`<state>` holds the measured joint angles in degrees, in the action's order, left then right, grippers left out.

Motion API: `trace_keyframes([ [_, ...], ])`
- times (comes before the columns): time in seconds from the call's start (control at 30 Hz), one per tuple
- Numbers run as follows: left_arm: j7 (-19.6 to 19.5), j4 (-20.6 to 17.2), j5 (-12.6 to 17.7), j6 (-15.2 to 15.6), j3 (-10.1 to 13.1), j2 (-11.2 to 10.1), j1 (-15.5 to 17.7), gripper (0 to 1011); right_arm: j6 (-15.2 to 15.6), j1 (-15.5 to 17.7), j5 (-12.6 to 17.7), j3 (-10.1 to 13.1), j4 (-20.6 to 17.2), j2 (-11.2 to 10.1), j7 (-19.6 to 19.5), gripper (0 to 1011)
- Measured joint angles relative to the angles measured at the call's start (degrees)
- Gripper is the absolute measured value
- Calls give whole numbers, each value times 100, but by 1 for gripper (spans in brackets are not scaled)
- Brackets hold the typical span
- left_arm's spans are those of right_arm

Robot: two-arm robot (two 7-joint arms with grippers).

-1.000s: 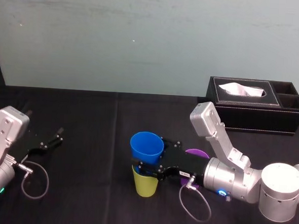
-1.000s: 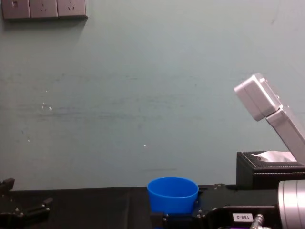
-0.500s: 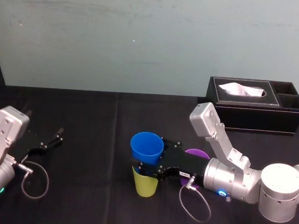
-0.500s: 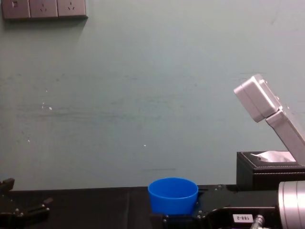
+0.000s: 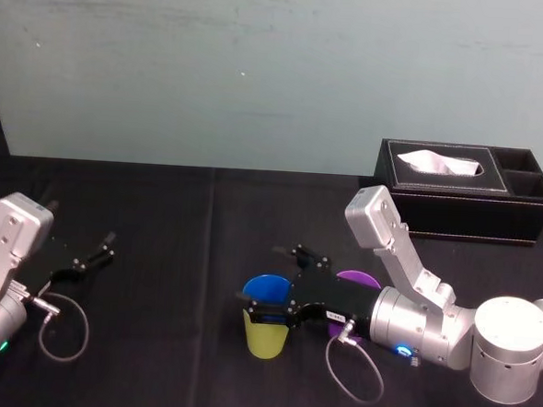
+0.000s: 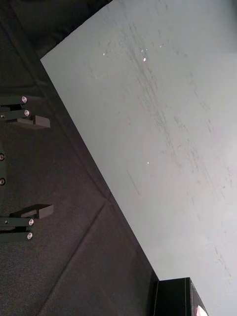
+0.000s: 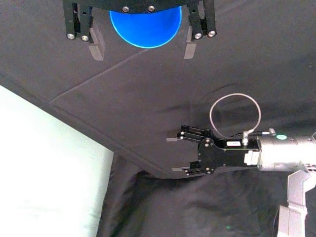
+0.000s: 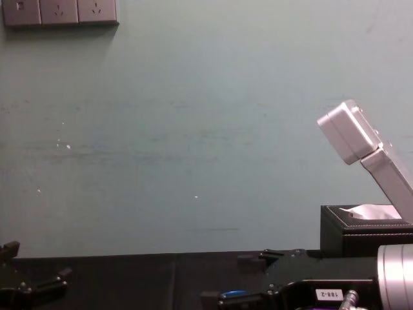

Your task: Stack the three plastic cups sequentially using one hand.

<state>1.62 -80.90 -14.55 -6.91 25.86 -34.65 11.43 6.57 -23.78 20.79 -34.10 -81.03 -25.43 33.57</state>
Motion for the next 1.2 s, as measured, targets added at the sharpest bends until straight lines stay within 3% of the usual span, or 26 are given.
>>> trace_keyframes([
  [0.3, 0, 0, 0, 0, 0, 0, 0, 1000, -16, 11, 3, 12, -6, 2, -12, 1004],
  [0.63, 0, 0, 0, 0, 0, 0, 0, 1000, -230, 292, 150, 334, -352, -24, -251, 1004],
  [0.97, 0, 0, 0, 0, 0, 0, 0, 1000, -39, 934, 276, 720, -1292, -627, -415, 1004],
  [1.2, 0, 0, 0, 0, 0, 0, 0, 1000, -119, 1890, 682, 1313, -1873, -1186, -585, 1004],
])
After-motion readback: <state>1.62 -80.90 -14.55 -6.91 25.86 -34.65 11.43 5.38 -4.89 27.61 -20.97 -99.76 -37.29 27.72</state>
